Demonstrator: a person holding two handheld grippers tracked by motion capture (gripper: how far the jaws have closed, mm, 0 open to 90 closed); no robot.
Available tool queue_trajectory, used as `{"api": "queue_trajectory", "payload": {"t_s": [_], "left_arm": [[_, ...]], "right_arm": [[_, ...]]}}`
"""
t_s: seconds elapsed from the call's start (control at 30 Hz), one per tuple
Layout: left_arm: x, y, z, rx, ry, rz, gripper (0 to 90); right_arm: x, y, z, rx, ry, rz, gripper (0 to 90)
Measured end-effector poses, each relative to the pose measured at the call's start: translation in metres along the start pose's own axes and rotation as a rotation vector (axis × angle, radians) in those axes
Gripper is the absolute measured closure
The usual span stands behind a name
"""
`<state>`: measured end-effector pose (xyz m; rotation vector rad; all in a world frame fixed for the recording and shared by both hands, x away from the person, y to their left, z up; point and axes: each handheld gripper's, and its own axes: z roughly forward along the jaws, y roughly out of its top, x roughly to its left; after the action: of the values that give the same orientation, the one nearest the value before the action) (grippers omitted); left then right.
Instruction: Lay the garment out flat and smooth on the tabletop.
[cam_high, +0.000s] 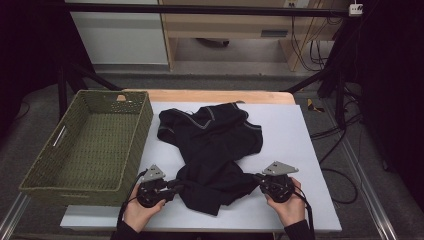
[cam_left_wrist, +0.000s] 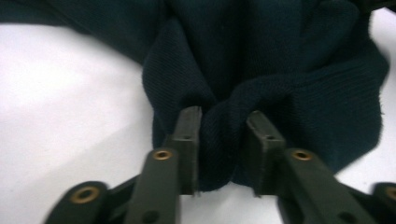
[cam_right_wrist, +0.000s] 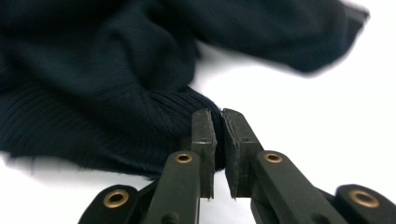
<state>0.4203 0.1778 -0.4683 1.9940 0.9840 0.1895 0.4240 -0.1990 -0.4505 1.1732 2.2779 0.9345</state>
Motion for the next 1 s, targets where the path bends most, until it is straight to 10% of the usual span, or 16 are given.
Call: {"api": "queue_trajectory", "payload": {"t_s": [0.27, 0.63, 0.8, 1.0], "left_arm": [[0.004, 0.000, -0.002, -0.015, 0.018, -0.032, 51.6], [0.005, 0.000, -0.002, 0.003, 0.012, -0.041, 62.9], [0.007, 0.002, -0.007, -0.020, 0.017, -0.053, 56.7], [0.006, 0.009, -0.022, -0.109, 0.045, -0.082, 39.3]], "right_arm": [[-0.002, 0.004, -0.007, -0.080, 0.022, 0.003, 66.3], [0.072, 0.022, 0.025, -0.096, 0.433, -0.045, 44.5], [0.090, 0.028, 0.043, -0.025, 0.456, -0.086, 76.2], [0.102, 0.037, 0.026, -0.065, 0.487, -0.109, 77.7]]}}
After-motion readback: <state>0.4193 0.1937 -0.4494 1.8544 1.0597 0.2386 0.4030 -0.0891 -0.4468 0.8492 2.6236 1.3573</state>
